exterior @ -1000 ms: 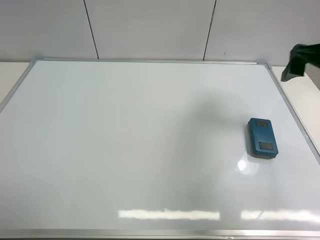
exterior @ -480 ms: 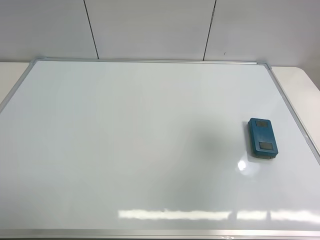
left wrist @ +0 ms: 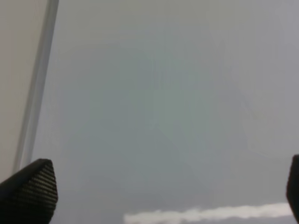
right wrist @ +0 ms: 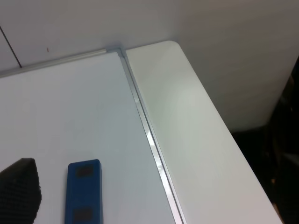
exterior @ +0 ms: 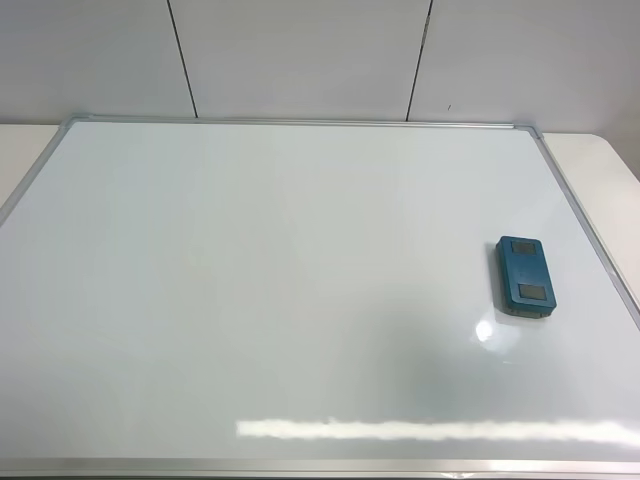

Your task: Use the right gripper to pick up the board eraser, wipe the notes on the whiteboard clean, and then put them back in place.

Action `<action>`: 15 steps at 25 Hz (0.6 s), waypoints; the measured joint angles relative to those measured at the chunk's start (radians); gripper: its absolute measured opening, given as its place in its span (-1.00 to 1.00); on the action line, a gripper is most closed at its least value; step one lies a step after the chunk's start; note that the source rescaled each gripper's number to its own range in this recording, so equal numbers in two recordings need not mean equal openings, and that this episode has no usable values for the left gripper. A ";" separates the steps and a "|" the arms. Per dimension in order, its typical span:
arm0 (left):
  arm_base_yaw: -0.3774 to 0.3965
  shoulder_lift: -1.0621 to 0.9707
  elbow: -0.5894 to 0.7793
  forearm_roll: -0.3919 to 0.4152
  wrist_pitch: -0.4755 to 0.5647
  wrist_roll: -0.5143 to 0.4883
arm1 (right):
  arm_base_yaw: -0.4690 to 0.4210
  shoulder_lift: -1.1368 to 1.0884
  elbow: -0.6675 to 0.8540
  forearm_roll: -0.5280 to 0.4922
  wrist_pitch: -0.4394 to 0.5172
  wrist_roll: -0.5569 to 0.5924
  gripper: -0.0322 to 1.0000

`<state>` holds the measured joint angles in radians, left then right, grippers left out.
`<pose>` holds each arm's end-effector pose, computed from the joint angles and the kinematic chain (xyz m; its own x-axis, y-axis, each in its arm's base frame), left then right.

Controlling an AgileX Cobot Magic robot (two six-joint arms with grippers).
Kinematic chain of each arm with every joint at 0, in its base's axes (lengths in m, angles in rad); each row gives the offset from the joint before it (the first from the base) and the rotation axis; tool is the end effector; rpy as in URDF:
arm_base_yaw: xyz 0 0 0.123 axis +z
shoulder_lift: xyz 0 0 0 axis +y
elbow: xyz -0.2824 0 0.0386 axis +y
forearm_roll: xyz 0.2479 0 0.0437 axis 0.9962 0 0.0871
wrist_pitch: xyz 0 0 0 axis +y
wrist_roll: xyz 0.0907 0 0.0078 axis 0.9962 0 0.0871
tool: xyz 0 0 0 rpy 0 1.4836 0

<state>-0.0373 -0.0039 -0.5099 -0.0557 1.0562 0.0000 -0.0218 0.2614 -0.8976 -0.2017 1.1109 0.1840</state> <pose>-0.0067 -0.0042 0.2804 -0.4408 -0.0110 -0.8975 0.0687 0.9966 -0.0459 -0.0066 -0.0162 0.3824 -0.3510 0.0995 -0.9311 0.2219 0.9749 0.0205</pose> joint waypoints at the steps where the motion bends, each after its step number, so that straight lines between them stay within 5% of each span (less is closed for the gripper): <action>1: 0.000 0.000 0.000 0.000 0.000 0.000 | 0.000 -0.031 0.000 0.000 0.000 -0.002 1.00; 15: 0.000 0.000 0.000 0.000 0.000 0.000 | 0.000 -0.266 0.001 0.019 0.024 -0.071 1.00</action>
<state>-0.0373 -0.0039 -0.5099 -0.0557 1.0562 0.0000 -0.0218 -0.0043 -0.8964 -0.1827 1.1345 0.1133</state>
